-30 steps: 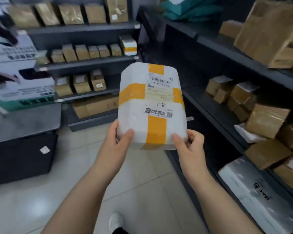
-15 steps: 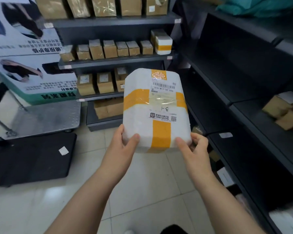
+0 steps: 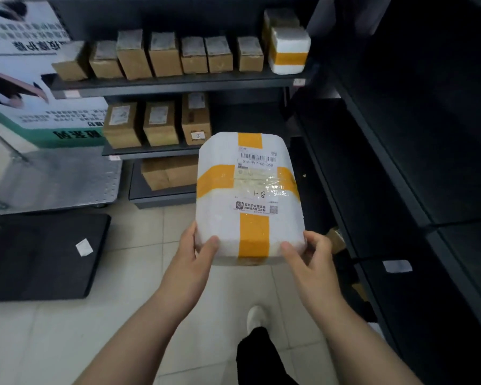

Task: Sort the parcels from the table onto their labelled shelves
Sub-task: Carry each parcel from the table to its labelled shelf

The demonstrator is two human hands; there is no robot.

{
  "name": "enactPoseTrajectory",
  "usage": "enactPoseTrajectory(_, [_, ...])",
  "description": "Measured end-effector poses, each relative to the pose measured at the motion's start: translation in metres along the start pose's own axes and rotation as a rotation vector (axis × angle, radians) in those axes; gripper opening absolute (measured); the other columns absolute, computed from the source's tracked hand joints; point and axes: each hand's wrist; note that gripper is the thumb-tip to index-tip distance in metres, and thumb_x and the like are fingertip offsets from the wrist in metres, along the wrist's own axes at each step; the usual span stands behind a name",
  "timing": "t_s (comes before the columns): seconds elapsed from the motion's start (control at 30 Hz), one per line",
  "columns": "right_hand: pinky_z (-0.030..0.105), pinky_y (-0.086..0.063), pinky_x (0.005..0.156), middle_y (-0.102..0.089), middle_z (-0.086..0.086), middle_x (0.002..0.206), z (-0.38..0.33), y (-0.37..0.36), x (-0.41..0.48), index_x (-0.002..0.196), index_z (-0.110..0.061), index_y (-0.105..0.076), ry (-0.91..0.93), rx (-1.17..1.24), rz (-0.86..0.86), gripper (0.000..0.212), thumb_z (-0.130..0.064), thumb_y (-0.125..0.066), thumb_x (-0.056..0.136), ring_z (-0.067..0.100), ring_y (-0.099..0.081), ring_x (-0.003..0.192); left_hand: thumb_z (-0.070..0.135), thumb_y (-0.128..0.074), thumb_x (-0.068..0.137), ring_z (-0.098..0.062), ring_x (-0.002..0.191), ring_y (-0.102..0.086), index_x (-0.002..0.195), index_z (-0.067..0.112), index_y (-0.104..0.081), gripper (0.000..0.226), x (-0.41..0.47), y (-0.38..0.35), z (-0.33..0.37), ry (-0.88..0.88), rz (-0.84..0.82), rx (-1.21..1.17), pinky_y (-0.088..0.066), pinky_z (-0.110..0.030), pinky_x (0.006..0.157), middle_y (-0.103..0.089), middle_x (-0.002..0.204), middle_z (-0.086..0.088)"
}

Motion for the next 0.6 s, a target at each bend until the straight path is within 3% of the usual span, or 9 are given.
enactPoseTrajectory(0.1, [0.011,-0.046,0.066,-0.047,0.004,0.129,-0.002,0.008,0.061,0.131,-0.016,-0.038,-0.035,-0.03,-0.059,0.054,-0.027,-0.066,0.086,0.002,-0.054,0.1,0.045,-0.046,0.095,-0.008,0.118,-0.042,0.149,0.028,-0.025,0.06,0.043,-0.025,0.015,0.053,0.013,0.005,-0.031,-0.027,0.092,-0.041,0.143,0.011])
enactPoseTrajectory(0.17, [0.016,-0.049,0.075,-0.046,0.007,0.131,-0.001,0.01,0.099,0.13,-0.017,-0.037,-0.037,-0.031,-0.098,0.056,-0.028,-0.068,0.084,0.01,-0.056,0.106,0.049,-0.047,0.094,-0.009,0.12,-0.042,0.149,0.028,-0.025,0.063,0.072,-0.039,0.022,0.085,0.042,-0.011,-0.031,-0.027,0.093,-0.041,0.144,0.011])
enactPoseTrajectory(0.27, [0.025,-0.052,0.081,-0.048,0.007,0.131,0.003,0.008,0.147,0.127,-0.022,-0.038,-0.042,-0.086,-0.125,0.058,-0.035,-0.07,0.08,0.014,-0.058,0.108,0.038,-0.046,0.097,-0.006,0.114,-0.043,0.148,0.03,-0.028,0.054,0.112,-0.056,0.028,0.127,0.063,-0.088,-0.03,-0.026,0.092,-0.044,0.131,0.018])
enactPoseTrajectory(0.4, [0.042,-0.052,0.092,-0.051,0.002,0.13,0.013,0.0,0.191,0.124,-0.029,-0.041,-0.096,-0.102,-0.138,0.061,-0.048,-0.069,0.073,0.014,-0.057,0.112,0.034,-0.051,0.096,0.012,0.104,-0.048,0.139,0.034,-0.037,0.046,0.158,-0.071,0.02,0.169,0.039,-0.177,-0.034,-0.02,0.086,-0.048,0.112,0.034])
enactPoseTrajectory(0.53, [0.046,-0.048,0.097,-0.052,-0.006,0.127,0.037,-0.021,0.24,0.115,-0.039,-0.042,-0.145,-0.096,-0.157,0.044,-0.036,-0.07,0.081,0.013,-0.054,0.117,0.049,-0.054,0.074,0.024,0.107,-0.044,0.131,0.045,-0.038,0.06,0.216,-0.081,0.0,0.19,0.017,-0.245,-0.035,-0.012,0.086,-0.05,0.113,0.043])
enactPoseTrajectory(0.6, [0.045,-0.047,0.098,-0.052,-0.011,0.124,0.046,-0.036,0.268,0.113,-0.041,-0.042,-0.166,-0.111,-0.172,0.042,-0.034,-0.069,0.082,0.012,-0.053,0.117,0.046,-0.053,0.077,0.024,0.107,-0.044,0.134,0.043,-0.037,0.06,0.248,-0.084,-0.01,0.206,0.009,-0.276,-0.036,-0.014,0.09,-0.05,0.116,0.043])
Point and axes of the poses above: each hand's wrist, its own x-axis towards the middle knuckle, its own y-axis out of the back of the hand, z = x × y
